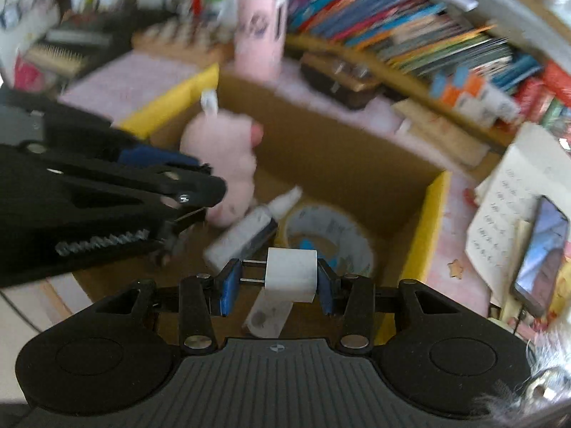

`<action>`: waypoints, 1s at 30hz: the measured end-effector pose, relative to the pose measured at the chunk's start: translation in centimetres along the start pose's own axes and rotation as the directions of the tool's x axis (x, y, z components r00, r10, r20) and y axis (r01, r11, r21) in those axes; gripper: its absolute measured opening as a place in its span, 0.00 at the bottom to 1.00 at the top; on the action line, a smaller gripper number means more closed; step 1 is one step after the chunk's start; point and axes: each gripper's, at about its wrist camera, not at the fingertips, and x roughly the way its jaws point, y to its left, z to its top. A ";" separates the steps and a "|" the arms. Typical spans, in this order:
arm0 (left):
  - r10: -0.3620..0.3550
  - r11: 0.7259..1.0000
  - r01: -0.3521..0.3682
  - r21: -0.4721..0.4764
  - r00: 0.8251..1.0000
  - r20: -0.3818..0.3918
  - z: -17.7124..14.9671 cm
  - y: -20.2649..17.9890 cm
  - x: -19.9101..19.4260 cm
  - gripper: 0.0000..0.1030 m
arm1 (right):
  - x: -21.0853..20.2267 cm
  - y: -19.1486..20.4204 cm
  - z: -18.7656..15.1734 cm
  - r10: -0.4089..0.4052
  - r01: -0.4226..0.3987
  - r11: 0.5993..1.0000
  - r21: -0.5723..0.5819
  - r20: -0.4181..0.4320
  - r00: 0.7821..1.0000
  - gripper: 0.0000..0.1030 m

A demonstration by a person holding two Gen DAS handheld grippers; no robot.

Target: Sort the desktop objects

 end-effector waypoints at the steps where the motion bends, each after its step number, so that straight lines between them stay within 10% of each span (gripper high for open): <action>1: -0.002 1.000 0.001 -0.014 1.000 -0.030 0.0 0.1 0.8 0.17 | 0.4 0.0 -0.1 0.016 -0.017 1.000 -0.009 -0.025 1.000 0.40; 13: 0.019 1.000 -0.017 0.017 0.995 -0.096 -0.4 -1.0 2.4 0.19 | 2.6 0.4 -0.6 0.052 -0.053 0.999 -0.004 -0.121 0.991 0.41; 22: 0.004 1.000 -0.007 0.023 0.993 0.114 -0.8 -0.1 -4.7 0.35 | -2.3 1.2 -0.9 -0.002 -0.003 0.996 0.086 0.055 0.998 0.50; 25: 0.014 1.000 -0.019 0.023 0.975 0.220 -1.9 0.5 -8.7 0.59 | -4.9 2.5 -1.4 -0.044 0.030 0.994 0.106 0.138 0.989 0.55; 30: 0.063 0.998 -0.061 -0.017 0.940 0.336 -4.8 2.9 -14.6 0.68 | -9.1 4.9 -2.7 -0.089 0.035 0.978 0.205 0.258 0.962 0.58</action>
